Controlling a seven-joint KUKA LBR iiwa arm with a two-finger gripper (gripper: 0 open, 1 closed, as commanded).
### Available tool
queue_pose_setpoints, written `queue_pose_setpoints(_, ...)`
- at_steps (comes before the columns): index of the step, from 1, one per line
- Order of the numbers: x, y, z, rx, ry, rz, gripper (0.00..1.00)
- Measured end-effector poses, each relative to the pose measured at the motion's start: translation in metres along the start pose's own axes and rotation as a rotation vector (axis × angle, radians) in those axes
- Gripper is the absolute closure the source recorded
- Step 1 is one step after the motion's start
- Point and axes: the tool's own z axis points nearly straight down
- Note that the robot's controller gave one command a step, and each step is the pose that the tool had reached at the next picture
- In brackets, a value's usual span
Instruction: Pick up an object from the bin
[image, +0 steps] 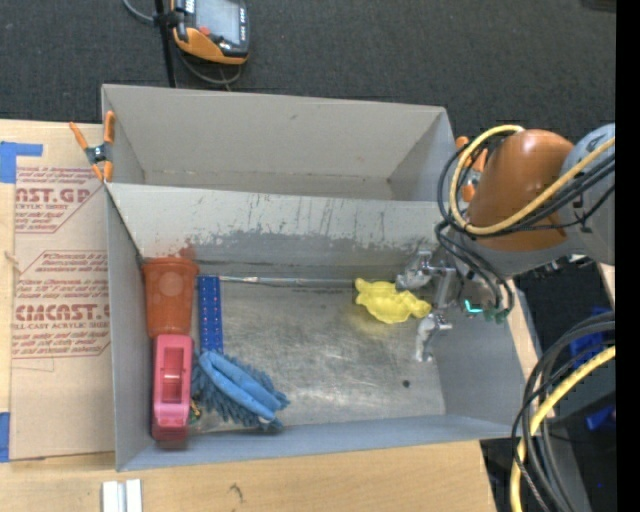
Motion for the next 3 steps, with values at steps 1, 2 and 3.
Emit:
queue_pose_setpoints(1, -0.002, 0.0, -0.004, 0.001, -0.008, -0.001, 0.0)
queue_pose_setpoints(2, -0.021, -0.001, 0.034, 0.0, -0.017, 0.135, 0.0)
queue_pose_setpoints(3, -0.035, 0.0, 0.081, 0.001, -0.004, 0.203, 0.0)
